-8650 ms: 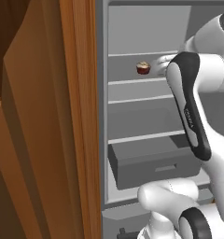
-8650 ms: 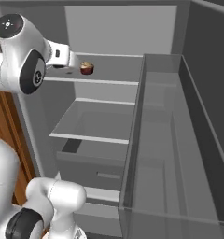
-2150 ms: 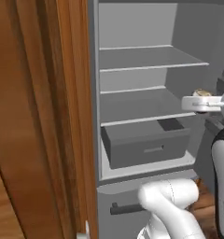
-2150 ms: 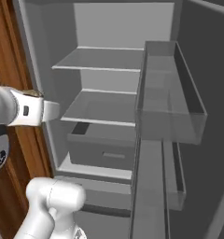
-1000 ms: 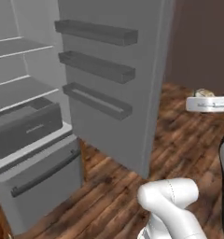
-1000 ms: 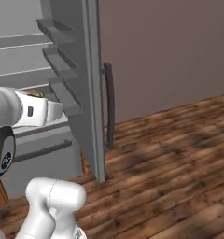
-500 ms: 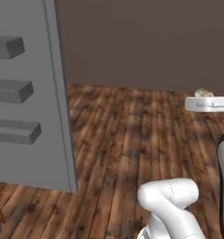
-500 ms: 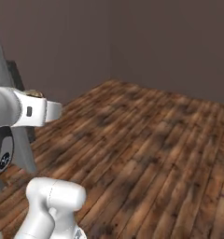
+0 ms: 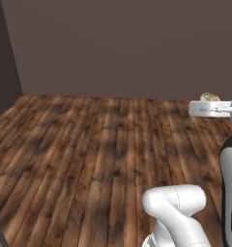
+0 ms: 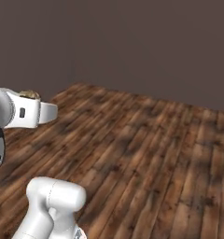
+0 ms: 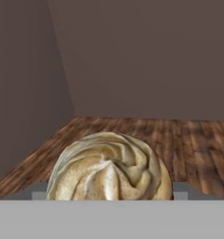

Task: Take the cupcake and cake from the fridge and place them on the empty tray on the dining counter.

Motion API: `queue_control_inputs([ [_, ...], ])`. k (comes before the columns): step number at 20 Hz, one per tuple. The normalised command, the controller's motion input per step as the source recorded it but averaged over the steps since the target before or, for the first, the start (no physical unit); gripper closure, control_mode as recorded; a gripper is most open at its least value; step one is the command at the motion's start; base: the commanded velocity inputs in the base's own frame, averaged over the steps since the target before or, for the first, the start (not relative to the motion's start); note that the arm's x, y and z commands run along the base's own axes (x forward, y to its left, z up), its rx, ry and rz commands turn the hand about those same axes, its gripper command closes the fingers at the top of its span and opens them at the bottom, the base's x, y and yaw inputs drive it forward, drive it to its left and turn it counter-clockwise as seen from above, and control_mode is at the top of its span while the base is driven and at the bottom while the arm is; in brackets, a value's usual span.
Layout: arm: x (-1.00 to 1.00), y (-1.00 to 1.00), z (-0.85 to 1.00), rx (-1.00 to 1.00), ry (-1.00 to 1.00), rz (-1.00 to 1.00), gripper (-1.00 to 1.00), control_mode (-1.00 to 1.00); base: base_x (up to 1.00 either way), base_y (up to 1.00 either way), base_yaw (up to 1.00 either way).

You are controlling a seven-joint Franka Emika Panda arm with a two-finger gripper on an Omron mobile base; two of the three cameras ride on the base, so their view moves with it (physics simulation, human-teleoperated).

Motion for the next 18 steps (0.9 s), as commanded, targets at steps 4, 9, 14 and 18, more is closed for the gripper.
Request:
queue_control_inputs([
  [4,0.00,0.00,0.00,0.00,0.00,0.00,1.00,1.00,1.00,-1.00,0.00],
  [9,0.00,0.00,0.00,0.00,0.00,0.00,1.00,1.00,1.00,-0.94,-0.08],
  [14,0.00,0.00,0.00,0.00,0.00,0.00,1.00,1.00,0.11,-0.16,-0.94],
  [18,0.00,0.00,0.00,0.00,0.00,0.00,1.00,1.00,0.48,0.02,-0.86],
])
